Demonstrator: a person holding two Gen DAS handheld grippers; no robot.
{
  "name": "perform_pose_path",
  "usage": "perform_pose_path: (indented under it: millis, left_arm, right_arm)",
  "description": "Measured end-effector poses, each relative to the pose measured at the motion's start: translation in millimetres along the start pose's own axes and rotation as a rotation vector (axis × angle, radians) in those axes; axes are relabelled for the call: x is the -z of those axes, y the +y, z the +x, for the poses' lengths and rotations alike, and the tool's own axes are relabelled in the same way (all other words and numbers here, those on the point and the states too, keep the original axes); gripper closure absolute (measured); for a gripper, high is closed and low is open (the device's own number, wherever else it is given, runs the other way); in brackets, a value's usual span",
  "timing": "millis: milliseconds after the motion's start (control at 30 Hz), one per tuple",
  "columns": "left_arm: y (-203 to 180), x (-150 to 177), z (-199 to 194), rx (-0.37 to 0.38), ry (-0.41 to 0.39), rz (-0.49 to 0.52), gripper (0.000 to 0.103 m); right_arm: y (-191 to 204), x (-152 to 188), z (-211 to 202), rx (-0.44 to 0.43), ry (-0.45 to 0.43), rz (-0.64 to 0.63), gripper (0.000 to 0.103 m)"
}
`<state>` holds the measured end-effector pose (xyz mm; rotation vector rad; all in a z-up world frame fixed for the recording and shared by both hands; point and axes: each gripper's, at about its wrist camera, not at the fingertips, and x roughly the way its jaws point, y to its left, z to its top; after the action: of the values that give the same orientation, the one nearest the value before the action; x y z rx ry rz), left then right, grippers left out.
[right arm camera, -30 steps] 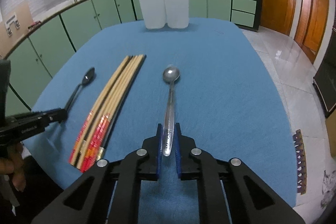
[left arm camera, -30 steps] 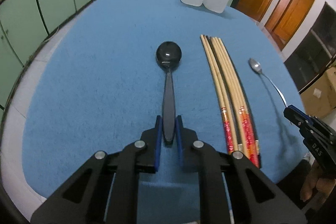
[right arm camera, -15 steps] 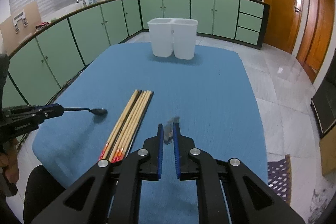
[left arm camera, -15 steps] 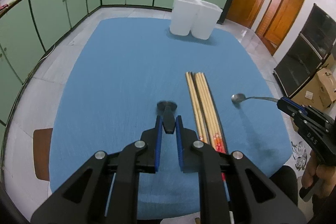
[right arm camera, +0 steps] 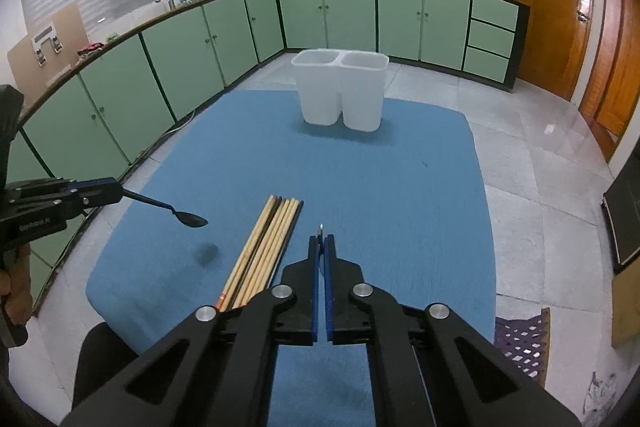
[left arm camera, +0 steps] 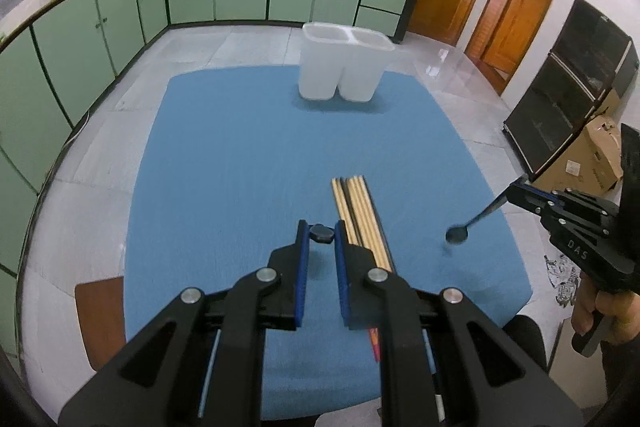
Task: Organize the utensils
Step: 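Carry the black spoon with the left tool into the white holder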
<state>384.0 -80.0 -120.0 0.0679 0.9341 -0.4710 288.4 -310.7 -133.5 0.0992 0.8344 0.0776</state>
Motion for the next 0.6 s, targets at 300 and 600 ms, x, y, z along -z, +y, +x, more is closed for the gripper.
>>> perform_pose_path:
  millis: [300, 600]
  left_arm:
    - [-15, -45, -13, 0.004, -0.052, 0.06, 0.091]
    - [-20, -135, -1, 0.046, -0.098, 0.048, 0.091]
  right_arm:
    - [-1, -33, -11, -0.004, -0.026, -0.018, 0.101]
    - [-5, -114, -12, -0.02, -0.08, -0.019, 0.101]
